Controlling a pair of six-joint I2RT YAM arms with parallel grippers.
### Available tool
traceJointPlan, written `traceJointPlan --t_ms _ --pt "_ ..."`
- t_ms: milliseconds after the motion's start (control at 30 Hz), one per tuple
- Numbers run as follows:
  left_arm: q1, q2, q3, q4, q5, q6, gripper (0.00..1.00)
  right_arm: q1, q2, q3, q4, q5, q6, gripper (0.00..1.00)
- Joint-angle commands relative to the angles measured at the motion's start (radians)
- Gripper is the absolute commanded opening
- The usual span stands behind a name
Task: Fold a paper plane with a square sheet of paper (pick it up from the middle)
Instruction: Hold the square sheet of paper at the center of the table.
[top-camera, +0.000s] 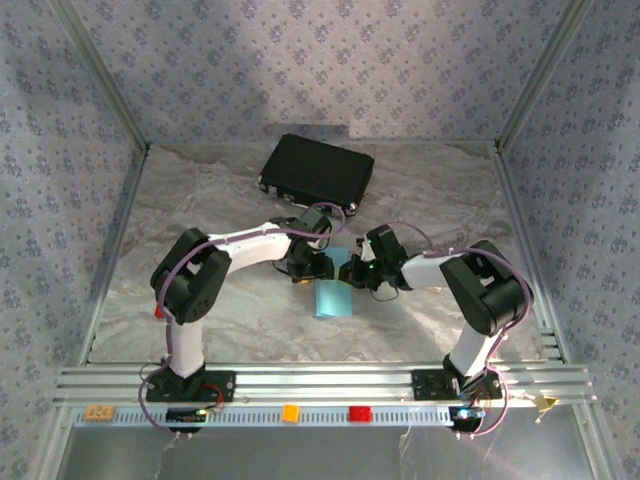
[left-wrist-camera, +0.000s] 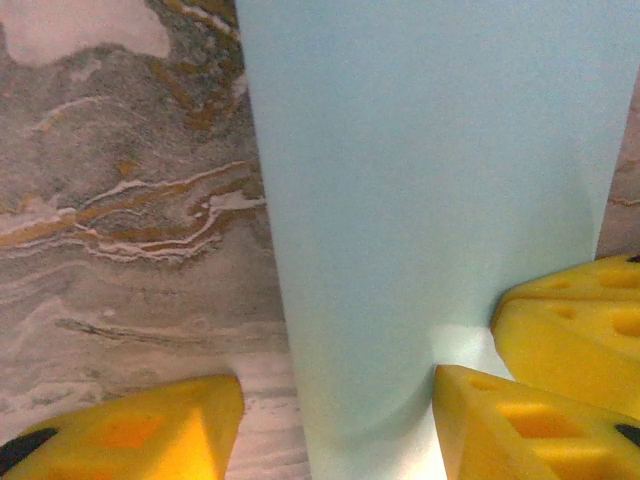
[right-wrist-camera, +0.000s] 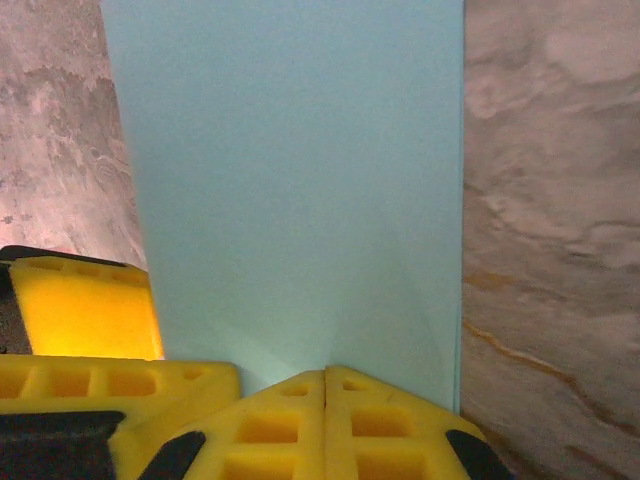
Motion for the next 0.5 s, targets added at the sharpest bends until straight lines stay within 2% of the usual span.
traceJointPlan --t_ms 0,33,100,267,467 --pt "-0.005 -0.03 -0.033 0.075 -0.016 -0.016 0.57 -0.042 0.015 0.004 -0.204 0.024 -0.127 0.0" --pt "-0.001 -0.06 -0.032 0.087 -0.003 -0.014 0.57 -0.051 0.015 0.013 -0.225 0.017 -0.149 0.0" --pt "0.008 -0.11 -0.042 0.129 0.041 -0.011 0.5 -0.069 0.014 0.035 -0.274 0.005 -0.174 0.0" --pt "0.052 -0.156 -0.096 0.292 0.22 -0.051 0.25 -0.103 0.017 0.052 -0.312 -0.007 -0.226 0.0" --pt "0.068 -0.104 -0.135 0.483 0.387 -0.128 0.12 -0.1 0.033 0.042 -0.287 -0.005 -0.203 0.0"
